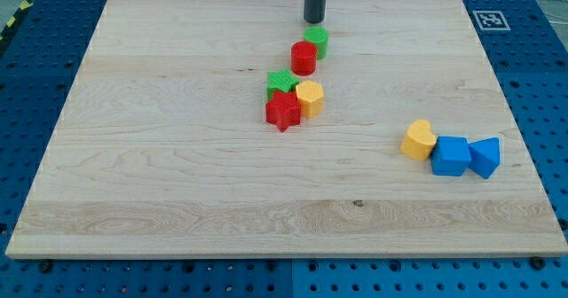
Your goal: Push the green circle into the red circle
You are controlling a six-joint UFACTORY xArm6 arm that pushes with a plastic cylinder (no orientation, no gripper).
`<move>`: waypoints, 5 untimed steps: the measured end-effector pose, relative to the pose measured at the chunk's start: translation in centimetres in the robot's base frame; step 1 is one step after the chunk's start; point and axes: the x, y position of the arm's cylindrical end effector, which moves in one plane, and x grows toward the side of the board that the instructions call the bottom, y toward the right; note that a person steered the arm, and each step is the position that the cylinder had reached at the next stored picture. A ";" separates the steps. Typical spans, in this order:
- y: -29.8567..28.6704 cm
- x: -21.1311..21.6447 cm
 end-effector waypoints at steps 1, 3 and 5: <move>-0.2 1.0; -0.4 2.2; -0.4 4.8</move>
